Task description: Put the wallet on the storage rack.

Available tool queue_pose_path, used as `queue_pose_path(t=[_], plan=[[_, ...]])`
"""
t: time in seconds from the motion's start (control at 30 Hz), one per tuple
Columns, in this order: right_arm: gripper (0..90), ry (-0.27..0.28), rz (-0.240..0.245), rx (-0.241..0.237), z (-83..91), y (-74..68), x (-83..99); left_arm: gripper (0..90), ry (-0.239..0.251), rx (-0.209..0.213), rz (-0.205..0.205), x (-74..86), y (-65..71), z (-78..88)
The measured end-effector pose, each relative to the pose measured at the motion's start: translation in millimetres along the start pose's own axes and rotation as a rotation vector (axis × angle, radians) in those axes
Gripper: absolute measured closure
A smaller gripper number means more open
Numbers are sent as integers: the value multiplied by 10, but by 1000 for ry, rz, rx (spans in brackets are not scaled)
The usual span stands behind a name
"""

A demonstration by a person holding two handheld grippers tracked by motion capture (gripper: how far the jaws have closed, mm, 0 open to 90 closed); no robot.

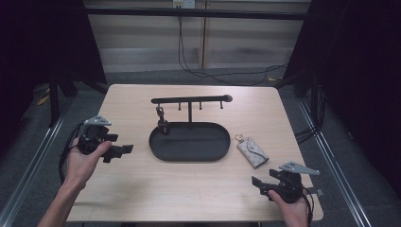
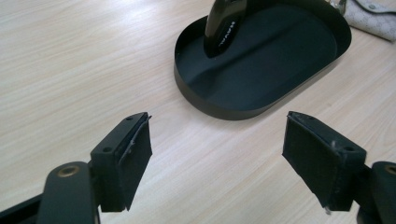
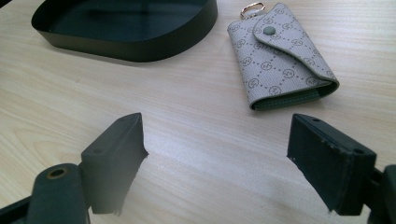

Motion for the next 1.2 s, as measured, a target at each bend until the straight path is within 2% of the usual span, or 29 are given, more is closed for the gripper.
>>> queue_pose_path(t=[0.03, 0.17, 0.23, 0.4, 0.47, 0.53, 0.6, 0.73, 0.87, 0.9, 0.97, 1.03, 1.13, 1.2], plan=[[185, 1, 2, 3, 2, 0, -1, 234, 2, -7, 6, 34, 1, 2], [185, 7, 2, 2, 8, 0, -4, 234, 34, 9, 33, 173, 30, 44], [185, 6, 1, 1, 8, 1, -5, 234, 42, -6, 30, 241, 32, 66], [184, -1, 3, -8, 7, -3, -15, 235, 59, 5, 52, 446, 46, 114], [184, 0, -6, -14, 11, 1, -29, 235, 68, -5, 52, 513, 57, 129], [185, 4, -11, -18, 17, 3, -44, 234, 58, 12, 49, 589, 76, 130], [185, 8, -10, -24, 27, 1, -66, 249, 60, 11, 45, 672, 105, 123], [185, 12, -1, -25, 48, 3, -117, 255, 56, 20, 75, 827, 169, 90], [186, -15, -8, -36, 17, 20, -155, 249, 92, 40, 104, 897, 226, 81], [194, -20, -11, -40, 13, 19, -162, 242, 91, 41, 94, 912, 229, 82], [212, -27, -6, -42, 19, 21, -187, 232, 119, 35, 106, 953, 244, 81], [227, -24, -7, -41, 37, 28, -225, 220, 108, 51, 114, 1008, 244, 69], [230, -28, 0, -43, 48, 39, -287, 217, 100, 36, 137, 1076, 222, 50], [229, -38, 5, -43, 41, 47, -318, 213, 95, 45, 142, 1098, 238, 49]])
Point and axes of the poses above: each handheld gripper's, and its own axes: z roughly backward along the jaws, x roughly out of its underside, y roughly to its right, the point moved 6 cm from there along -z, roughly forward along the jaws, and after that the axes turned 10 degrees about -x, right-handed, at the moved point
